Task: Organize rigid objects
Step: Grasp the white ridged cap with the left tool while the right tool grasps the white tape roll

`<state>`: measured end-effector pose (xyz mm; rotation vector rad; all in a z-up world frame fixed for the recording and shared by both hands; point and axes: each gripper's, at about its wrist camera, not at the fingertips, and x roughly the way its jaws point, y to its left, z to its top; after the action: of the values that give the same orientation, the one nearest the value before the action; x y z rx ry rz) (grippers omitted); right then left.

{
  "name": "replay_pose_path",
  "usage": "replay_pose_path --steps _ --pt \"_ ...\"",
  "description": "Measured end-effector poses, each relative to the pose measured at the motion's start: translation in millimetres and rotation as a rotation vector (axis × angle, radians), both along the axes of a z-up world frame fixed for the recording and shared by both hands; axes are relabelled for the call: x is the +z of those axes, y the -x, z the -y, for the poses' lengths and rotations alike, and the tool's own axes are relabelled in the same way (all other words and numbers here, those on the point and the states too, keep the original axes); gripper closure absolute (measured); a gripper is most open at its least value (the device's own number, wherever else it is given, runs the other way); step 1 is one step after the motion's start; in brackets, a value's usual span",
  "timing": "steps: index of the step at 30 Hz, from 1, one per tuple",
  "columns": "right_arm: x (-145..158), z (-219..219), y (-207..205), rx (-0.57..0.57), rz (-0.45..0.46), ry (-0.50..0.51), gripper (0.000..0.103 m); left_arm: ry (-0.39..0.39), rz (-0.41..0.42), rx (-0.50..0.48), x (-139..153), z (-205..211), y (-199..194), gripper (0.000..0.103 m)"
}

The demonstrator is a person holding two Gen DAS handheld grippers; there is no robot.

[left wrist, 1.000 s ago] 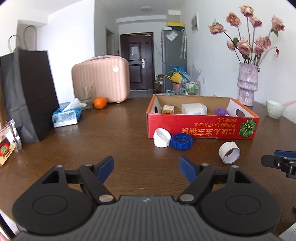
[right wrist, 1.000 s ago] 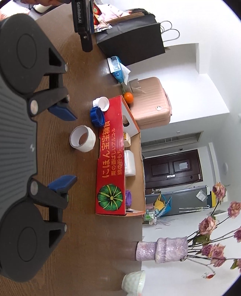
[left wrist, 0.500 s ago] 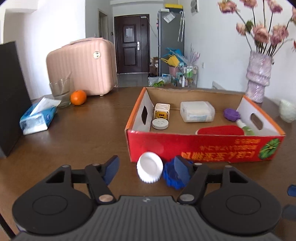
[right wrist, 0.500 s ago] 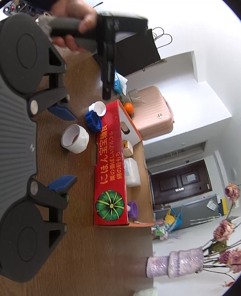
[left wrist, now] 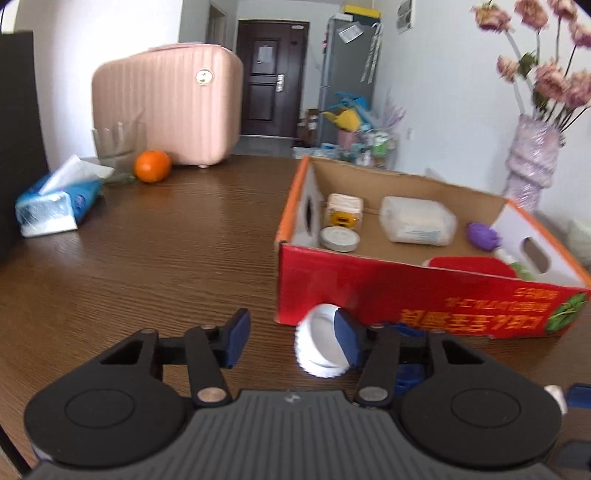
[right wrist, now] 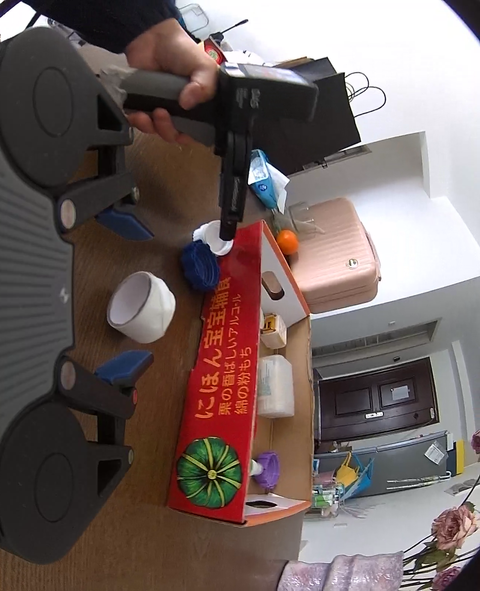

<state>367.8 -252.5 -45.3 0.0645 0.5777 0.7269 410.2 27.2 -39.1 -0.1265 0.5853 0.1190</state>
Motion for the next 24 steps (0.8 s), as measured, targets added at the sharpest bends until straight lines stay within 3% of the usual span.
replay_pose_path --steps 7,12,15,24 --pt "0.4 -5.9 0.2 -0.038 -0.001 0.043 0.043 0.02 0.027 -0.038 -4.1 4.0 7.5 0.059" --pt "-2.0 -2.6 2.1 -0.056 -0.011 0.046 0.044 0.035 0.003 -0.055 -5.2 2.7 5.8 0.082" --pt "-3.4 -2.3 0.9 -0.053 -0.01 0.056 0.044 0.038 -0.002 -0.052 -5.7 3.0 4.3 0.089" --pt "-10.5 2.4 -2.8 -0.062 -0.039 0.043 0.045 0.016 -0.022 -0.053 -6.2 6.8 -1.5 0.095"
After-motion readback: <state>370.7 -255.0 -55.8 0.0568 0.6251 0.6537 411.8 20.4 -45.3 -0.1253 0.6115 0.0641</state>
